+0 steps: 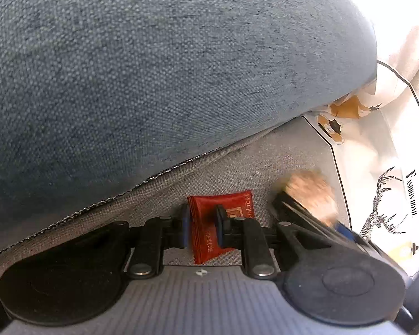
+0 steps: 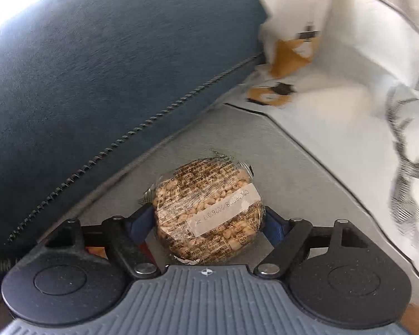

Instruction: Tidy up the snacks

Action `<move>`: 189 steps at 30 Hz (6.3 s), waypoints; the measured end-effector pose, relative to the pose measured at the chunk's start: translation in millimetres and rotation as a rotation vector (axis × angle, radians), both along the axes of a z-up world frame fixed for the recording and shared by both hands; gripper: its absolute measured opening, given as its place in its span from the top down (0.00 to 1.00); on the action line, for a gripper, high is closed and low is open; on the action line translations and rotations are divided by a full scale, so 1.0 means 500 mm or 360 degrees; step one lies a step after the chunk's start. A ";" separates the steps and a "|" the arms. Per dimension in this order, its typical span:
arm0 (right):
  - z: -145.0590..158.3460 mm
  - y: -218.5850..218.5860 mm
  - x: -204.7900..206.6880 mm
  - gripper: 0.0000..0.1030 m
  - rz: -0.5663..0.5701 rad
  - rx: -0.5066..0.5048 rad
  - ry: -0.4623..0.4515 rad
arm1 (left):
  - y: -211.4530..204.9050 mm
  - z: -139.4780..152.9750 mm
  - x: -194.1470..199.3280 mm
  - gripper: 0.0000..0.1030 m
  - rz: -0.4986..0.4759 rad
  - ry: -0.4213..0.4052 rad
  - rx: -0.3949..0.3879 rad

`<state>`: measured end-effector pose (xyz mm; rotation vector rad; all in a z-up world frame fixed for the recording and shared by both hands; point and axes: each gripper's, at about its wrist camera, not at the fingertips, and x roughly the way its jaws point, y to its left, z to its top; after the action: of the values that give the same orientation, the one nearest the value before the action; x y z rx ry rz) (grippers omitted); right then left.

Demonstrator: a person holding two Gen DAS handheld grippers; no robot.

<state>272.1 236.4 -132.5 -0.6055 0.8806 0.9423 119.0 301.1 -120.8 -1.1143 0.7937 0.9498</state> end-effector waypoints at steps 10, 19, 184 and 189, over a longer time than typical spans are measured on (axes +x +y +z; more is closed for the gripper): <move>0.204 -0.240 -0.106 0.21 -0.0494 0.0247 -0.0269 | -0.007 0.009 0.017 0.84 -0.0109 -0.0057 -0.0056; 0.260 -0.400 -0.296 0.21 -0.0554 0.0429 -0.0344 | -0.015 0.021 0.031 0.62 -0.0415 -0.0150 -0.0199; 0.265 -1.013 -0.429 0.01 -0.1369 0.0637 -0.0586 | -0.698 0.150 -0.219 0.00 -0.1603 -0.0516 0.0966; 0.261 -1.017 -0.417 0.01 -0.1388 0.0626 -0.0539 | -0.685 0.133 -0.188 0.00 -0.1596 -0.0409 0.0867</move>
<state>63.5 -271.9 -1.9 -0.0034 0.5370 0.1883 24.9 -41.2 -54.2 -0.2538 0.6921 0.1310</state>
